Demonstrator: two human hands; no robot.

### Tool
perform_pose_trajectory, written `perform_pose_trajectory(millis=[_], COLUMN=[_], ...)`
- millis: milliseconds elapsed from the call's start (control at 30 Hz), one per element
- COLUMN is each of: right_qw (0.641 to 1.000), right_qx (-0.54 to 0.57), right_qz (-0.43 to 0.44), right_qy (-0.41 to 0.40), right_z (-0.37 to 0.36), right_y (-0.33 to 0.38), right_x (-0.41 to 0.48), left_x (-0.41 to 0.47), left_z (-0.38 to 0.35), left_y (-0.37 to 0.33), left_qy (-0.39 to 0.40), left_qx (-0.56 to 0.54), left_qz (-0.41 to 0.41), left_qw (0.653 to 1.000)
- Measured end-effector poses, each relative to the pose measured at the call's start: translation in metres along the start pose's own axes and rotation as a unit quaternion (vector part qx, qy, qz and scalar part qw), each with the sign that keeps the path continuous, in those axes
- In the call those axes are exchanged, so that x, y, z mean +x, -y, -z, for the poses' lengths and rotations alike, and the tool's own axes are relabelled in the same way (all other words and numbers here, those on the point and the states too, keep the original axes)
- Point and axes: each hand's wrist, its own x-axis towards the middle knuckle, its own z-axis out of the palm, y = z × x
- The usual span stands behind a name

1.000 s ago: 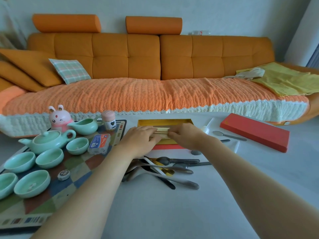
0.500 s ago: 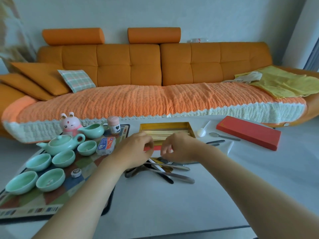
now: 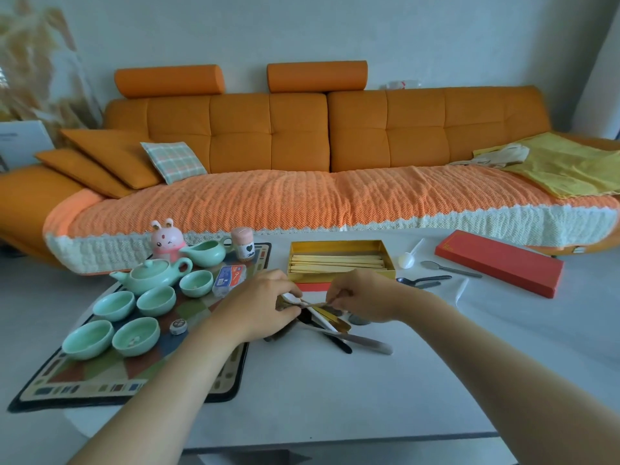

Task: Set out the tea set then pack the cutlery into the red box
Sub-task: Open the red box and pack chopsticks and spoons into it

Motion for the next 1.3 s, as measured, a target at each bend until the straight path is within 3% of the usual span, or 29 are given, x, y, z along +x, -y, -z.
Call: perform_pose_trajectory(millis=[267, 400, 500, 967, 1133, 1300], right_qw=[0.989, 0.980, 0.979, 0.990, 0.991, 0.993], right_qx=[0.112, 0.108, 0.090, -0.034, -0.037, -0.085], right_qz=[-0.010, -0.026, -0.049, -0.066, -0.047, -0.054], right_qy=[-0.093, -0.164, -0.176, -0.120, -0.120, -0.070], right_z=[0.028, 0.028, 0.024, 0.012, 0.008, 0.006], right_y=[-0.019, -0.032, -0.041, -0.051, -0.048, -0.039], right_x=[0.011, 0.026, 0.037, 0.060, 0.053, 0.039], left_x=[0.022, 0.046, 0.063, 0.086, 0.082, 0.073], left_z=[0.017, 0.005, -0.008, -0.034, -0.035, -0.031], left_y=[-0.005, -0.004, -0.003, 0.010, 0.004, -0.002], left_qy=[-0.051, -0.104, -0.090, -0.041, -0.019, 0.027], left_qx=[-0.120, -0.111, -0.093, 0.062, 0.074, 0.075], left_qz=[0.028, 0.031, 0.042, 0.016, 0.003, 0.010], left_qw=[0.991, 0.988, 0.991, 0.997, 0.997, 0.997])
